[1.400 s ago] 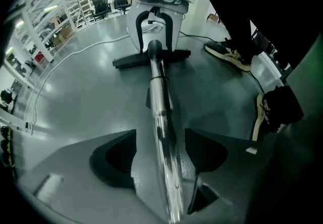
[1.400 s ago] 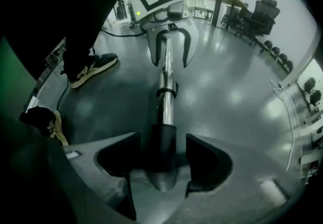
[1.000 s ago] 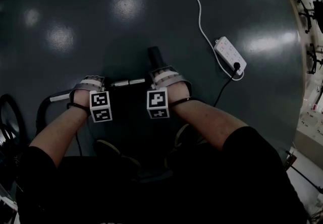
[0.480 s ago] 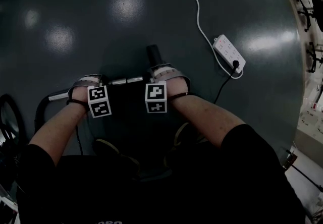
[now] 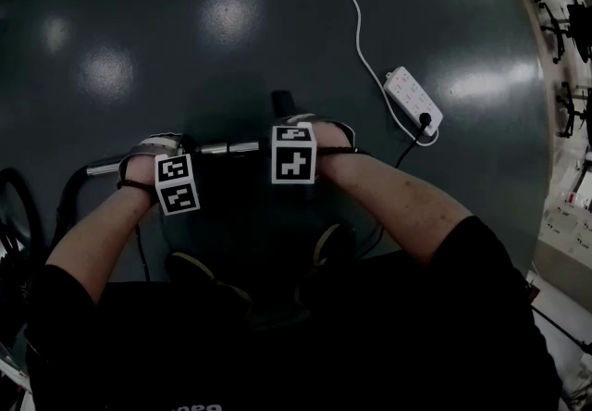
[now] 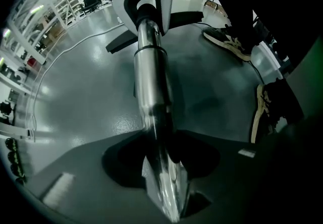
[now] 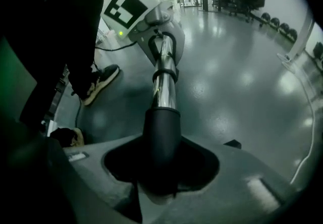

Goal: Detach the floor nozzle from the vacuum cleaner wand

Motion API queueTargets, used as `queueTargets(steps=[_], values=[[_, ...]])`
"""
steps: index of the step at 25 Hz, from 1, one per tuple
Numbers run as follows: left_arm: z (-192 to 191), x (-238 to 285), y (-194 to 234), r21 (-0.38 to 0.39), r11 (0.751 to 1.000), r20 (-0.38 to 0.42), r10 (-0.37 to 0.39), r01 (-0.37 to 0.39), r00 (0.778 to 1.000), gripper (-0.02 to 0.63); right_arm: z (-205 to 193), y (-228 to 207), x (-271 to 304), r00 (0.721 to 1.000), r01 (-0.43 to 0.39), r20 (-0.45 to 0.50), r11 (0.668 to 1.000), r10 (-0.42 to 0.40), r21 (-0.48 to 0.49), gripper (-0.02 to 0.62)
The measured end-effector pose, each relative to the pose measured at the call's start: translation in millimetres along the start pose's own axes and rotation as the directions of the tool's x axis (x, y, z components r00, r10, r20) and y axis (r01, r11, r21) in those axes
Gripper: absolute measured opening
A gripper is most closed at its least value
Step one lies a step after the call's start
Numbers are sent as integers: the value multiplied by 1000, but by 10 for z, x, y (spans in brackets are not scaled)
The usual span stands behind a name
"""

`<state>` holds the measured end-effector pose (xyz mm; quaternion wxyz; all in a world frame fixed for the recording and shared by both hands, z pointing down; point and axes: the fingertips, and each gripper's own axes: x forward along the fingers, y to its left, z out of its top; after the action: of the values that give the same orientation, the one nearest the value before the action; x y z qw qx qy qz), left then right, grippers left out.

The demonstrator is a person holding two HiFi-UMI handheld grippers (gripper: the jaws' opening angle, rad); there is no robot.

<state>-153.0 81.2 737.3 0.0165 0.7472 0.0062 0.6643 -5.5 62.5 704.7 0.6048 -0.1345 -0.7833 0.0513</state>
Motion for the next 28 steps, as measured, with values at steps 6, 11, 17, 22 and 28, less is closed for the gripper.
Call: queueTargets(steps=[6, 11, 17, 22, 28], values=[[9, -89, -3, -17, 1000, 6, 4, -4, 1000, 173, 12, 144, -197, 953, -303, 63, 937, 297, 175, 158], [70, -149, 27, -51, 999, 30, 6, -5, 1000, 167, 40, 157, -340, 895, -447, 127, 863, 429, 237, 164], [121, -241, 54, -119, 993, 103, -11, 23, 995, 164, 79, 28, -382, 995, -101, 20, 992, 100, 76, 150], [98, -218, 95, -130, 991, 104, -25, 39, 994, 163, 9, -144, -312, 973, 223, -44, 973, -226, -60, 141], [49, -181, 142, -190, 981, 109, -30, 50, 994, 163, 18, -451, -259, 844, 507, -14, 806, -536, -306, 140]])
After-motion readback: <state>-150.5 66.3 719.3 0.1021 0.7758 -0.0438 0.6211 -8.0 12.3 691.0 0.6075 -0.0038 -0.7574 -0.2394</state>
